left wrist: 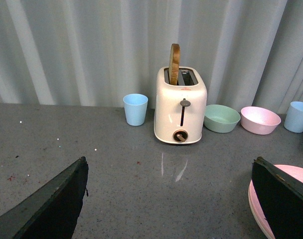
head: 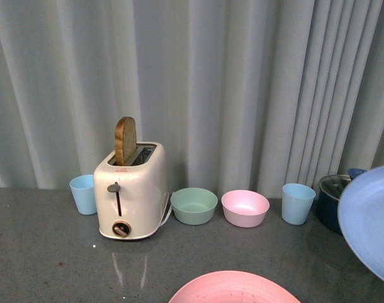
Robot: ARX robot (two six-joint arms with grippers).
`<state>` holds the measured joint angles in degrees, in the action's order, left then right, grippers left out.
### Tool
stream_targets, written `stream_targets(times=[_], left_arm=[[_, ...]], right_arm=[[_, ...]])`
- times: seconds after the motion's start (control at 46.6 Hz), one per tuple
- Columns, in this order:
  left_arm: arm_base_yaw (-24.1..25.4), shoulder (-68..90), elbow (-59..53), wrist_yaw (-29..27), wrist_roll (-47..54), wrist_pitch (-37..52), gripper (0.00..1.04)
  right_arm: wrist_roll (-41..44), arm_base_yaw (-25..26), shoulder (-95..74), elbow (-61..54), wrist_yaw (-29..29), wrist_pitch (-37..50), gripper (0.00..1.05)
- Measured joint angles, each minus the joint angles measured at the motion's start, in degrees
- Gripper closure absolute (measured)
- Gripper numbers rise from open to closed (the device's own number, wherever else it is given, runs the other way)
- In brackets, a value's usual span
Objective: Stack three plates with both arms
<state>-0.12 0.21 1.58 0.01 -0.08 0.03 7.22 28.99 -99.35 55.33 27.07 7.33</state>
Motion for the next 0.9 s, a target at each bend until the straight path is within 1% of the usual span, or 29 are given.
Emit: stream_targets(times=[0.236,0.3,0.386,0.429,0.494,0.644,0.901], left_arm=[[0.0,0.0,0.0,0.0,0.0,0.0,0.07],[0.0,0.0,0.0,0.0,0.0,0.0,0.07],[0.0,0.0,0.0,0.0,0.0,0.0,0.07],[0.0,0.0,0.0,0.0,0.0,0.0,0.07],[0.0,0.0,0.0,0.0,0.0,0.0,0.07],[0.0,0.0,0.0,0.0,0.0,0.0,0.07],[0.0,0.0,0.0,0.0,0.0,0.0,0.07]], right_arm=[[-6.69,-12.76,0.26,-1.84,-1.49,4.44,1.01],[-8.57,-17.35,-0.61,-2.51,-2.47,6.34,1.01],[-10.4,-21.57,-1.99,-3.13,-2.93,8.35,1.01],[-12.37,-24.79,-3.65,-3.54,-2.99,10.21,1.01],[-14.84,-28.17,-6.01,-3.87,-2.99,12.15,1.01],[-19.56,-32.46,-9.84,-4.83,-2.97,15.89,1.01],[-23.08,-34.1,-12.2,-6.54,-2.51,17.84,1.01]])
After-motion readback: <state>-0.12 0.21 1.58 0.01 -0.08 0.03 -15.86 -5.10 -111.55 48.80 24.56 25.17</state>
